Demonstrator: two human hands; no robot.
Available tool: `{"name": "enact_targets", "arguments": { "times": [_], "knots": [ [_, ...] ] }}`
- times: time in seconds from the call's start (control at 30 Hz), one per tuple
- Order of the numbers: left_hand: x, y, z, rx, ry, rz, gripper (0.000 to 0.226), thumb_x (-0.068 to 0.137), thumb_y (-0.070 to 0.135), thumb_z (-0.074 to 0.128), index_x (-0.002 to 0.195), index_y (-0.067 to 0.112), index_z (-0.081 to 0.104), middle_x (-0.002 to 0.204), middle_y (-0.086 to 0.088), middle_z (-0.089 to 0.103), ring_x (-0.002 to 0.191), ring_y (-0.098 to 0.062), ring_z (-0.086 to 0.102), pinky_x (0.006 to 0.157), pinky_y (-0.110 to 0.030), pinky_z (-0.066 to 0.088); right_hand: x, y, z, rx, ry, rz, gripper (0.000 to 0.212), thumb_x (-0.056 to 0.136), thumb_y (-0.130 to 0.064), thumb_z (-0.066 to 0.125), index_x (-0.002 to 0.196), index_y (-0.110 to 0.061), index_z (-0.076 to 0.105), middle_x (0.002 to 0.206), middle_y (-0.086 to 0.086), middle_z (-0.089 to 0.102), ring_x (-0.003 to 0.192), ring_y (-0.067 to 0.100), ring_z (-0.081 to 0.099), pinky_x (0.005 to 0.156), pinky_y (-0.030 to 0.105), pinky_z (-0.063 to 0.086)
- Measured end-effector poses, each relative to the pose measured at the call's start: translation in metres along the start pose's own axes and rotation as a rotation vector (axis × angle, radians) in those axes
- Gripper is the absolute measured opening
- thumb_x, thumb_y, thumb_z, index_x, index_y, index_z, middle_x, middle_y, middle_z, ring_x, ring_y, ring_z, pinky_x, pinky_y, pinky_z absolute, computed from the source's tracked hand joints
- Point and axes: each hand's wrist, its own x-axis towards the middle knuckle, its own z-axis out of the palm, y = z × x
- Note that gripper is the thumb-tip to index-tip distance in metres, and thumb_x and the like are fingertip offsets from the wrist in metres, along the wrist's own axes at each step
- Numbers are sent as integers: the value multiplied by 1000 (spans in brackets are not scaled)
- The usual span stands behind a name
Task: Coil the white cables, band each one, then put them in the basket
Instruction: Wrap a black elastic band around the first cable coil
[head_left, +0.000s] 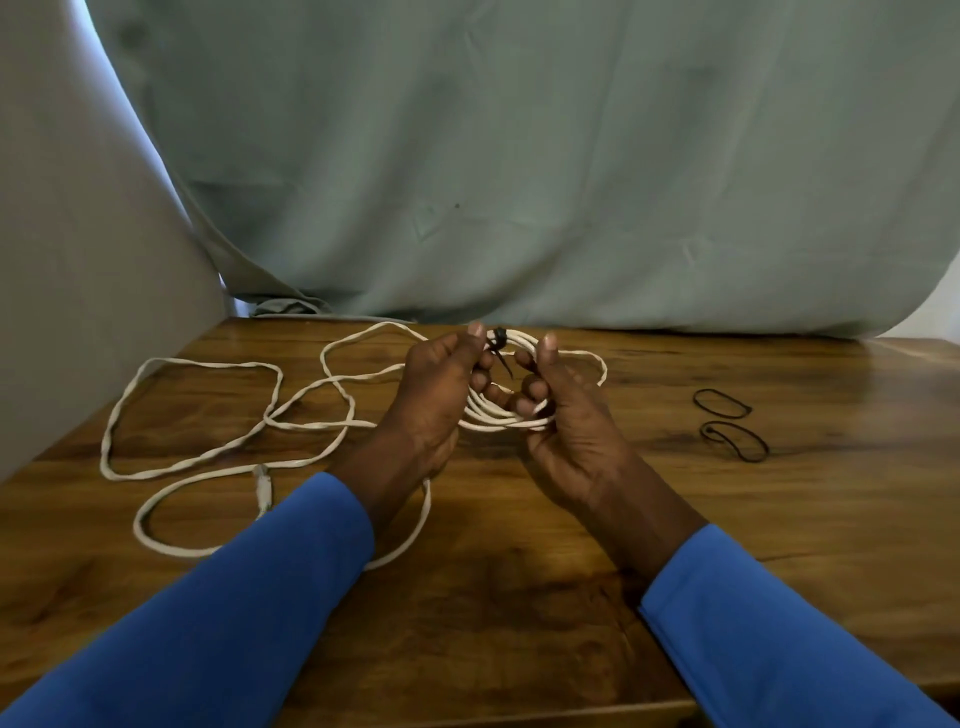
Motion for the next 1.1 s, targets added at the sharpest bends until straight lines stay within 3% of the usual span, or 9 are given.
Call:
{"name": "enact_targets", "arguments": {
  "times": [0.1, 0.23, 0.4, 0.47, 0.57, 0.73, 0.83, 1.0, 1.1],
  "knots": [
    [-3, -4, 11, -26, 80, 6, 36, 108, 30, 50, 77, 14, 58, 64, 1, 49, 55, -14, 43, 53, -28, 43, 4, 6, -1, -119, 31, -46, 36, 107, -34, 49, 81, -11, 58, 46, -6, 43, 41, 6, 54, 65, 30, 54],
    [-7, -14, 25, -72, 251, 11, 40, 107, 41, 47, 72, 24, 55, 62, 3, 47, 54, -18, 43, 56, -34, 39, 8, 24, 0, -212, 135, -32, 44, 105, -52, 42, 80, -21, 59, 51, -8, 50, 50, 8, 51, 62, 31, 46],
    [-1, -19, 25, 94, 356, 173, 37, 81, 71, 44, 76, 39, 61, 74, 1, 62, 71, -28, 58, 74, -59, 54, 8, 26, 0, -161, 185, 2, 52, 104, -57, 39, 83, -18, 65, 55, -6, 58, 50, 8, 57, 56, 28, 47],
    [-2, -21, 23, 199, 363, 257, 34, 91, 65, 43, 84, 35, 60, 75, 3, 63, 73, -26, 63, 76, -53, 55, 12, 25, 0, -90, 215, 29, 46, 103, -53, 48, 92, -13, 68, 62, -2, 57, 56, 13, 58, 63, 32, 50],
    [-2, -23, 21, 336, 404, 357, 28, 108, 39, 43, 97, 18, 58, 78, 8, 61, 68, 2, 58, 68, -32, 46, 18, 26, -2, 11, 243, 26, 36, 99, -43, 60, 101, -9, 69, 77, 3, 67, 72, 22, 66, 81, 44, 53],
    [3, -23, 20, 349, 570, 320, 21, 109, 31, 43, 100, 15, 54, 78, 16, 55, 69, 1, 52, 65, -28, 36, 13, 29, -8, -87, 74, 53, 37, 101, -40, 55, 105, -8, 72, 86, 3, 76, 80, 17, 72, 72, 35, 58],
    [6, -22, 16, 304, 607, 297, 20, 110, 28, 43, 107, 12, 55, 81, 15, 54, 72, -2, 52, 59, -14, 36, 13, 39, -8, -300, 13, 2, 34, 97, -27, 68, 124, -7, 69, 111, 11, 76, 104, 30, 73, 90, 50, 60],
    [9, -24, 11, 324, 577, 249, 22, 110, 28, 43, 108, 11, 57, 81, 12, 55, 76, -13, 55, 68, -26, 35, 21, 50, -5, -361, 95, -71, 29, 100, -10, 55, 123, -18, 70, 117, 10, 76, 112, 32, 71, 105, 58, 51],
    [9, -26, 14, 219, 516, 216, 18, 107, 34, 44, 94, 24, 53, 78, 2, 65, 79, -27, 68, 75, -42, 56, 22, 43, -7, -285, 119, -31, 28, 94, 1, 54, 118, -5, 67, 111, 18, 75, 105, 38, 71, 99, 54, 53]
  ]
}}
